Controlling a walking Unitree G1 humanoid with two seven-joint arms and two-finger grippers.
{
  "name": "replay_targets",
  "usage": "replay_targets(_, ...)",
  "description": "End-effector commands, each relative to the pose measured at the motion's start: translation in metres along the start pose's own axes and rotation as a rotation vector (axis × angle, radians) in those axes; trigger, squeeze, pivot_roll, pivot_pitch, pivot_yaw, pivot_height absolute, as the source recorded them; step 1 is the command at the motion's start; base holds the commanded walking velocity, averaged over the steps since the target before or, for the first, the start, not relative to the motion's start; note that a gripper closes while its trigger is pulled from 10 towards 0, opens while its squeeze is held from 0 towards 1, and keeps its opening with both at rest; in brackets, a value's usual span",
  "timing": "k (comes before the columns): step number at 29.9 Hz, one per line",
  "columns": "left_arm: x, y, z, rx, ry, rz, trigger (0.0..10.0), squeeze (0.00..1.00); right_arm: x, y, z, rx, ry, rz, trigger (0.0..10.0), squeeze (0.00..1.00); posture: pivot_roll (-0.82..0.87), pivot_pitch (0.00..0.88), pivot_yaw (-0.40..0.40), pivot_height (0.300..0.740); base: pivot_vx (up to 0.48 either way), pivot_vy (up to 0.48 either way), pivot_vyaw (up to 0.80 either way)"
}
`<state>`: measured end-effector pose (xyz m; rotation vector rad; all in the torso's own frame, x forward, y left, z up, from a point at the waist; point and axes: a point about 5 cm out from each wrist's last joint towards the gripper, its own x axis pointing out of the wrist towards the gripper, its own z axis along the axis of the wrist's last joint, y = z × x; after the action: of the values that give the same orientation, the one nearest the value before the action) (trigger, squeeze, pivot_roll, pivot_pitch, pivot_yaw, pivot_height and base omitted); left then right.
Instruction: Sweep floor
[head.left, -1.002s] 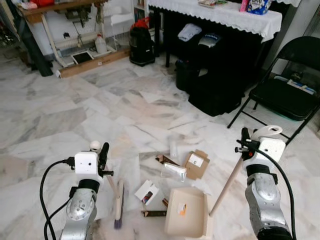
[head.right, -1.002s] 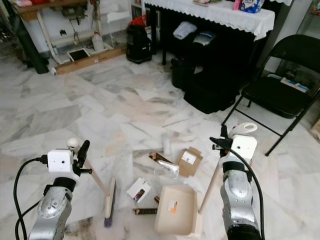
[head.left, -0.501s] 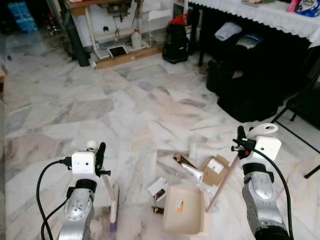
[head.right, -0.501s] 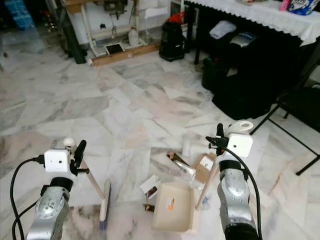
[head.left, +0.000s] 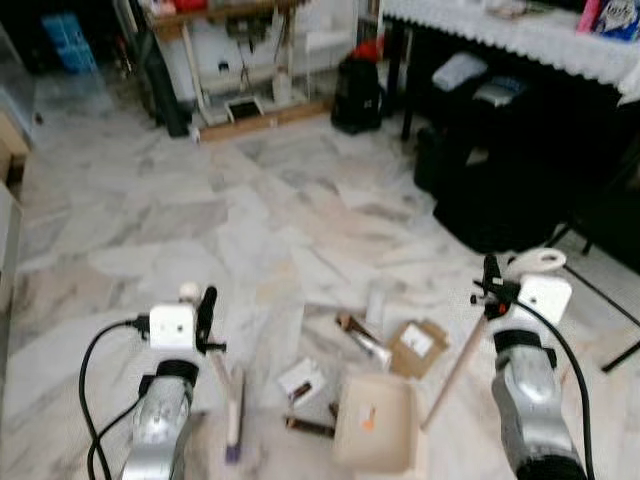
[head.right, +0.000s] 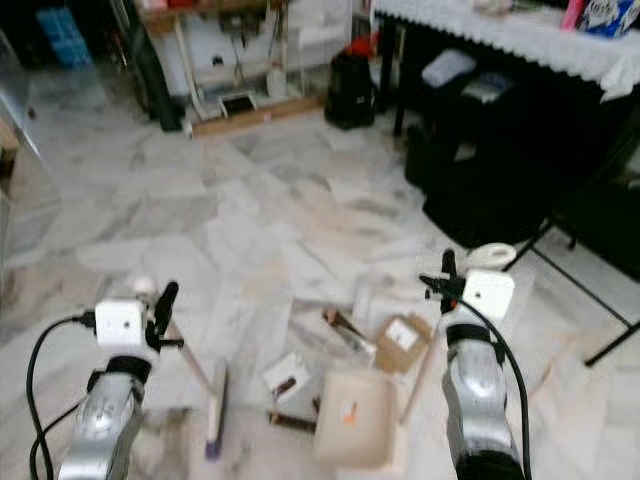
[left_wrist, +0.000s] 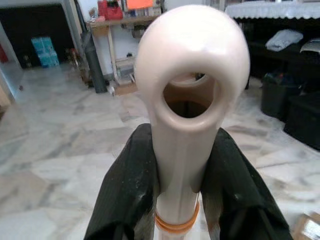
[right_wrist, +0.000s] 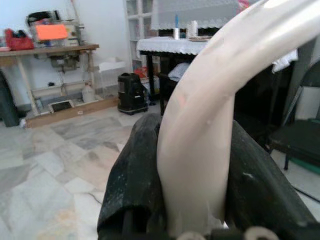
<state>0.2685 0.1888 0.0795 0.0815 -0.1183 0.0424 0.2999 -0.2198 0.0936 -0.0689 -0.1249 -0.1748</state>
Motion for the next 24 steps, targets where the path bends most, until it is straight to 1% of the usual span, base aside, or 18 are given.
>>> replay_targets(1,0.0043,0.0041,0.0097,0.023,-0.045,0.007,10.0,0.0,0.0051,0.0047,0.011,0.007,-0.053,0.014,10.0,0.0,0.02,0.013,0.028,0.74,0.0,-0.262,0.0)
replay_targets(16,0.0047,0.0055,0.0103,0.027,-0.047,0.008,10.0,0.0,0.005,0.0066,0.0104,0.014,-0.049,0.025,10.0,0.0,0.02,0.013,0.03,0.74,0.0,-0.267,0.0)
replay_targets(19,0.0051,0.0055,0.0105,0.029,-0.047,0.004,10.0,0.0,0.0051,0.0091,0.0107,0.005,-0.051,0.039,10.0,0.0,0.02,0.005,0.032,0.74,0.0,-0.266,0.0)
replay_targets(23,0.0056,0.0061,0.0111,0.033,-0.049,-0.002,10.0,0.0,0.006,0.0121,0.0119,0.012,-0.056,0.047,10.0,0.0,0.02,0.0,0.034,0.74,0.0,-0.266,0.6)
replay_targets(24,0.0058,0.0064,0.0111,0.034,-0.049,-0.003,10.0,0.0,0.0061,0.0123,0.0118,0.019,-0.058,0.046,10.0,0.0,0.02,0.0,0.033,0.74,0.0,-0.27,0.0)
